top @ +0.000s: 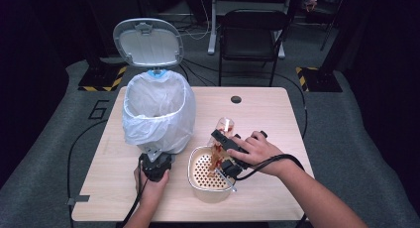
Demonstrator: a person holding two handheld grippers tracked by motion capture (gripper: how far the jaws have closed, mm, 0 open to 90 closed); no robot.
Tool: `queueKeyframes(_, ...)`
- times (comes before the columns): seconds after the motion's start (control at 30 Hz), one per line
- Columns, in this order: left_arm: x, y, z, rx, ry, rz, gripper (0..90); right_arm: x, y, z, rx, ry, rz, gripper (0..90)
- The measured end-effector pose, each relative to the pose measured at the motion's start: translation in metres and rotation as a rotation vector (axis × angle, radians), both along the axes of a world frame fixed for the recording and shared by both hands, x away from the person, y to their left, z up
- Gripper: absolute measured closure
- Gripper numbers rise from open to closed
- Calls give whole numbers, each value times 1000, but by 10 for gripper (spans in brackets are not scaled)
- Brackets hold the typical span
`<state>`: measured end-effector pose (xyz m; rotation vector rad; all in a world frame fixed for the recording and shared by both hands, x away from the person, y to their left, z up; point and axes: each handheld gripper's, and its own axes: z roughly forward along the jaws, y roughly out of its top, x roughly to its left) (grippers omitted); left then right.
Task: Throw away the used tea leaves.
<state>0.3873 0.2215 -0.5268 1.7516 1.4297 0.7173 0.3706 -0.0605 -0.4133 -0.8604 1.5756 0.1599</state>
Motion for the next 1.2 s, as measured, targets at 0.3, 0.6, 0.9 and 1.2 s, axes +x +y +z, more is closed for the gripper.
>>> queueKeyframes(0.3,0,0,0,1,0,0,556,-3,0,-5,-44,-92,34,385)
queueKeyframes(0.6,0,0,0,2,0,-1,556,-5,-3,-7,-42,-109,37,384)
queueKeyframes(0.9,0,0,0,2,0,-1,556,-5,-4,-5,-34,-117,48,384)
queueKeyframes(1.2,0,0,0,1,0,-1,556,-8,-3,-5,-39,-151,67,384)
